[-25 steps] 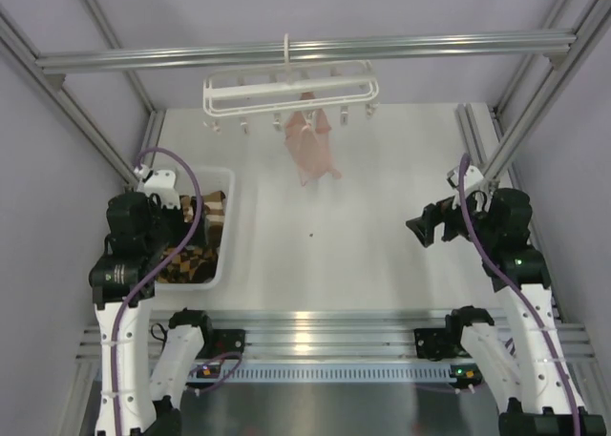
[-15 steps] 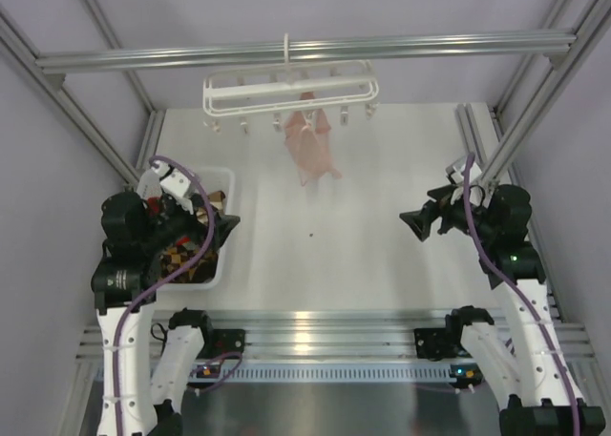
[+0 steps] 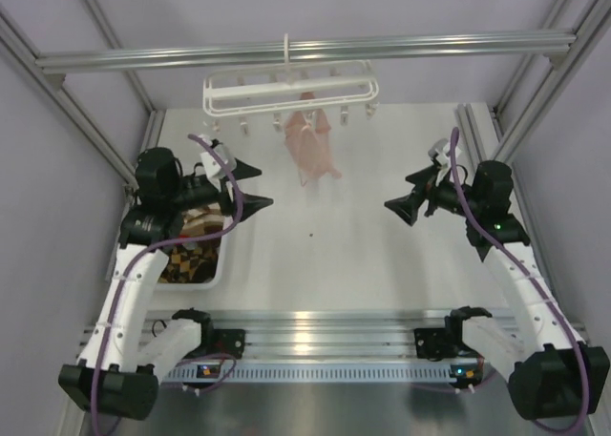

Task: Clip the socks to the hanger
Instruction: Open the clamp at the hanger.

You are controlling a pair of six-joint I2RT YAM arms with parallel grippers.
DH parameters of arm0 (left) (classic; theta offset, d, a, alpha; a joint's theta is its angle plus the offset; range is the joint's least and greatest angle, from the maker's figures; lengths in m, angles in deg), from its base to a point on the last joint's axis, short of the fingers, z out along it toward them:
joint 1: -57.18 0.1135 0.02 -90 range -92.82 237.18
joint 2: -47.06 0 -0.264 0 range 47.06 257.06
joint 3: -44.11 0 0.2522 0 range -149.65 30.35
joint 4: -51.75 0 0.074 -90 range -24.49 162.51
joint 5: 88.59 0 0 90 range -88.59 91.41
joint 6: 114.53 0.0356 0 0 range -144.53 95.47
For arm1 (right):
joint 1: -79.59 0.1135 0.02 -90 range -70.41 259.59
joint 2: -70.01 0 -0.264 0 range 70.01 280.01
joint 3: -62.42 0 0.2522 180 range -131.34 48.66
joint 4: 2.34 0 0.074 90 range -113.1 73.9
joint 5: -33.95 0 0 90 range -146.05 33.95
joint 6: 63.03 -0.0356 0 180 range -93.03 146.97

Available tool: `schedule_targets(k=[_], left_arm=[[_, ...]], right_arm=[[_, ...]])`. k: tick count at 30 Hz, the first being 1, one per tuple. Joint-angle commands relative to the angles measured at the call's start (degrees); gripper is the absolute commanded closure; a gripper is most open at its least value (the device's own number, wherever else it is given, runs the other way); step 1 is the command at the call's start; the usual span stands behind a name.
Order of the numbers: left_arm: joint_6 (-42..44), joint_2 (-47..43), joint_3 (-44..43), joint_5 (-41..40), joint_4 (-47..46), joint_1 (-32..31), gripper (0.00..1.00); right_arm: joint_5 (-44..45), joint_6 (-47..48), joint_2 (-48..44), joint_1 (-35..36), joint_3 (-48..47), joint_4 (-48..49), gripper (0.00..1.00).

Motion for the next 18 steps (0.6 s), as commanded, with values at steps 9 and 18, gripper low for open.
schedule_targets(k=[9,18], left_arm=[[9.2,12.8,-7.3,-21.0,-26.6,-26.8,0.35],[4.1,19.0,-4.5,-39.9,-43.6,-35.3,0.39]], right_arm=[[-5.0,2.2,9.2,5.0,-11.7,12.4,0.13],[-3.0,-5.1,11.9,7.3,-15.8,22.1,0.37]])
